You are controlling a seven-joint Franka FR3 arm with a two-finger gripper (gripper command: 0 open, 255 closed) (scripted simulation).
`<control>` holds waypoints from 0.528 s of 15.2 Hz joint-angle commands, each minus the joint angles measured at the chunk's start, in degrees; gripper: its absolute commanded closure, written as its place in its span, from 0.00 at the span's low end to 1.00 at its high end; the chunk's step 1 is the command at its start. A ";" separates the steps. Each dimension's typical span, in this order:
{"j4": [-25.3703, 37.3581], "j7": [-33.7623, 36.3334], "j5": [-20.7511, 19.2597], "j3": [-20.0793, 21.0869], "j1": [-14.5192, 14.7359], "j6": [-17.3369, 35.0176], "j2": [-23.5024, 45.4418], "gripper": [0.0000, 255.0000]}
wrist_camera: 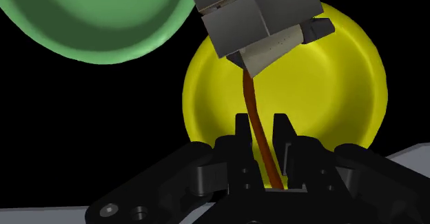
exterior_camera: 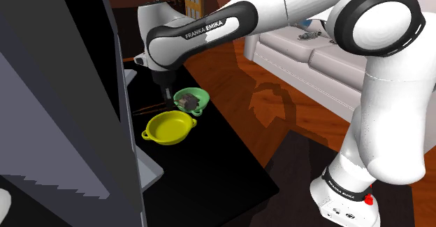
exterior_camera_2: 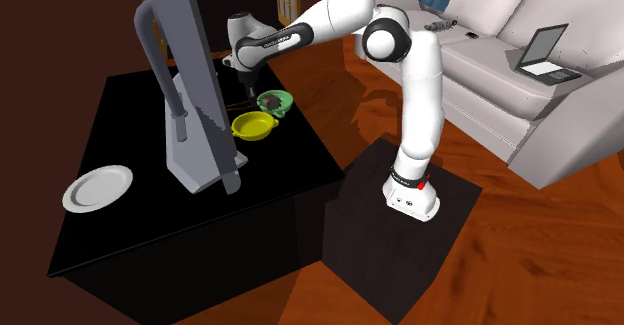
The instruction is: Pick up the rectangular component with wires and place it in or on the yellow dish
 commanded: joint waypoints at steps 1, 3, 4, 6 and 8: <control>-0.72 0.03 -0.06 -0.04 -0.01 1.37 0.57 1.00; -1.64 0.07 -0.13 -0.07 0.00 2.74 1.02 1.00; -2.08 0.09 -0.17 -0.09 0.00 3.42 1.26 1.00; -2.91 0.14 -0.25 -0.12 0.02 4.77 1.78 1.00; -3.82 0.21 -0.36 -0.16 0.04 6.33 2.44 1.00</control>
